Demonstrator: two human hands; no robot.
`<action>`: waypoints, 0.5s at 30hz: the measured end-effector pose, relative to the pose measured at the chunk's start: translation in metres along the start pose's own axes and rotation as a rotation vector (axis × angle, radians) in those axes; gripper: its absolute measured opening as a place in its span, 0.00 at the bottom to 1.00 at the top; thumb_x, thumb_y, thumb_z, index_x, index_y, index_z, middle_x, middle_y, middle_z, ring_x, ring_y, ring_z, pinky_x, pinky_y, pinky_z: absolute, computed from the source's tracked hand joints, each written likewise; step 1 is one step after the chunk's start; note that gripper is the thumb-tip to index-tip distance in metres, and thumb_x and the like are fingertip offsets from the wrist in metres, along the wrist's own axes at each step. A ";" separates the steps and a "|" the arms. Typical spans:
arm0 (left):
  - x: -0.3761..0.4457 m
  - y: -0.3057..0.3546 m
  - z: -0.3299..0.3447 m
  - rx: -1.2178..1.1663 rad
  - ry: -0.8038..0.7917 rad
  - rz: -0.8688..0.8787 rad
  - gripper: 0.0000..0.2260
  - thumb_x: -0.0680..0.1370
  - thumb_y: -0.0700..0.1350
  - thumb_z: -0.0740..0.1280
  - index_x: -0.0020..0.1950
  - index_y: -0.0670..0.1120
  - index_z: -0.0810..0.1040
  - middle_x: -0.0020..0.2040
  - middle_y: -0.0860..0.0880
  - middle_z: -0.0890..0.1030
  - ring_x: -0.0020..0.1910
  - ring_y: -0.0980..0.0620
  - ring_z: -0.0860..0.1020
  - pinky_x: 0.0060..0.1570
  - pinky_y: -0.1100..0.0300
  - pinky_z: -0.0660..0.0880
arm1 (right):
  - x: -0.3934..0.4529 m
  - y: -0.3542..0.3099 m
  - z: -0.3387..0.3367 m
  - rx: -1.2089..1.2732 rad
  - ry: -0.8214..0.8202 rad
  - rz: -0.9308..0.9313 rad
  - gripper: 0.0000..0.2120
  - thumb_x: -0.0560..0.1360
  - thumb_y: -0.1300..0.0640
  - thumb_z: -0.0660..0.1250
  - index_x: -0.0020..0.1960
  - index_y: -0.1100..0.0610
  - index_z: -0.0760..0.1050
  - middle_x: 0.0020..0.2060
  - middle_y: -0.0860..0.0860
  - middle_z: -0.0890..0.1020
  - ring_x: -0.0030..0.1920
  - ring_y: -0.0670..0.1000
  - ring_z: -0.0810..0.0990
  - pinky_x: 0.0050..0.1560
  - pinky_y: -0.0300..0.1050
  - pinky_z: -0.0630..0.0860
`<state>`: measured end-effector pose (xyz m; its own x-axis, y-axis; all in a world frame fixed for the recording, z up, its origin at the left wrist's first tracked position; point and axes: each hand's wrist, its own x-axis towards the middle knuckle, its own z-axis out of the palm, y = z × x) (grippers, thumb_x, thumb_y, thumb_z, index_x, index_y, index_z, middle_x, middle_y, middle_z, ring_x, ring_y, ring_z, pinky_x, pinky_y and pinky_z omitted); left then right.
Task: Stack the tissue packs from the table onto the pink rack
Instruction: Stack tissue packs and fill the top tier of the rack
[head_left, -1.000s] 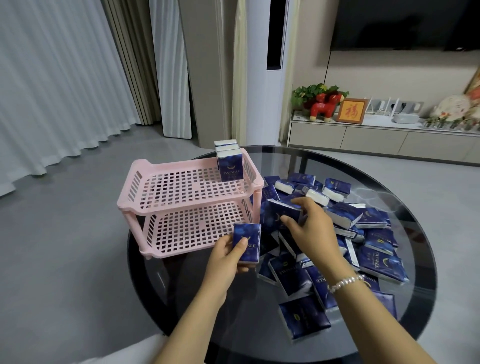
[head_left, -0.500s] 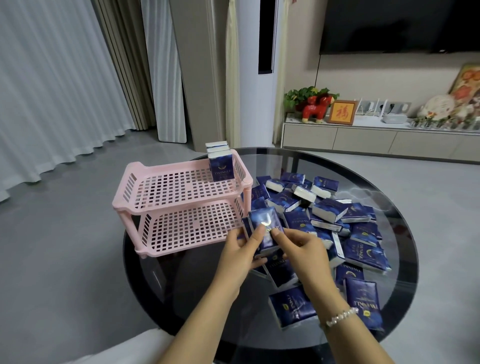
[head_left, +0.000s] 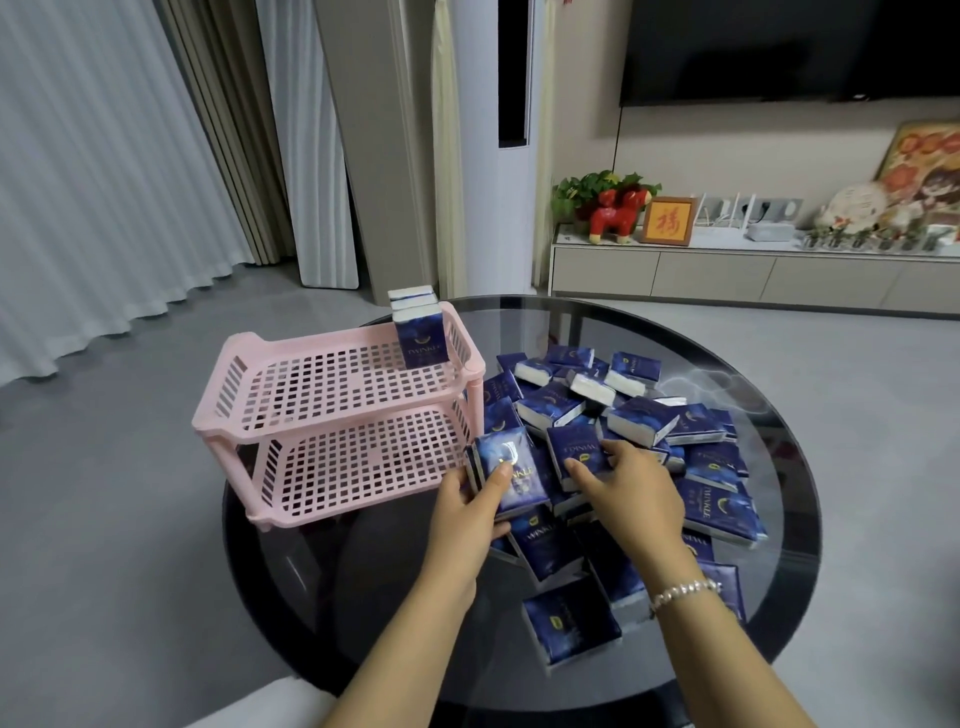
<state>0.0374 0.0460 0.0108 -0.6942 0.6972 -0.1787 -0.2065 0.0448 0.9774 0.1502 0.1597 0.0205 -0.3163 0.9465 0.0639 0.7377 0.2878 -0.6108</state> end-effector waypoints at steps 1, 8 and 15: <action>0.000 -0.001 -0.001 0.001 -0.004 0.003 0.10 0.77 0.50 0.67 0.57 0.49 0.75 0.55 0.50 0.80 0.54 0.52 0.80 0.46 0.57 0.80 | 0.001 0.000 0.001 0.028 -0.007 0.002 0.30 0.72 0.40 0.67 0.67 0.55 0.70 0.60 0.52 0.78 0.62 0.54 0.75 0.54 0.51 0.76; -0.002 -0.002 -0.012 0.048 0.007 0.057 0.21 0.78 0.55 0.63 0.71 0.57 0.68 0.62 0.52 0.78 0.55 0.52 0.79 0.40 0.63 0.75 | -0.011 -0.006 -0.007 0.597 -0.047 -0.036 0.13 0.72 0.55 0.71 0.57 0.50 0.77 0.32 0.48 0.73 0.32 0.45 0.73 0.34 0.40 0.71; -0.006 0.005 -0.021 0.179 -0.077 0.064 0.20 0.81 0.55 0.57 0.73 0.62 0.62 0.68 0.58 0.72 0.57 0.58 0.76 0.35 0.70 0.74 | -0.018 -0.016 -0.026 0.890 0.008 -0.146 0.07 0.76 0.58 0.67 0.53 0.51 0.77 0.47 0.45 0.82 0.48 0.41 0.80 0.47 0.34 0.75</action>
<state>0.0260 0.0274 0.0140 -0.6455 0.7553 -0.1133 -0.0331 0.1205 0.9922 0.1595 0.1418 0.0500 -0.3639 0.9113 0.1927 -0.0458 0.1891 -0.9809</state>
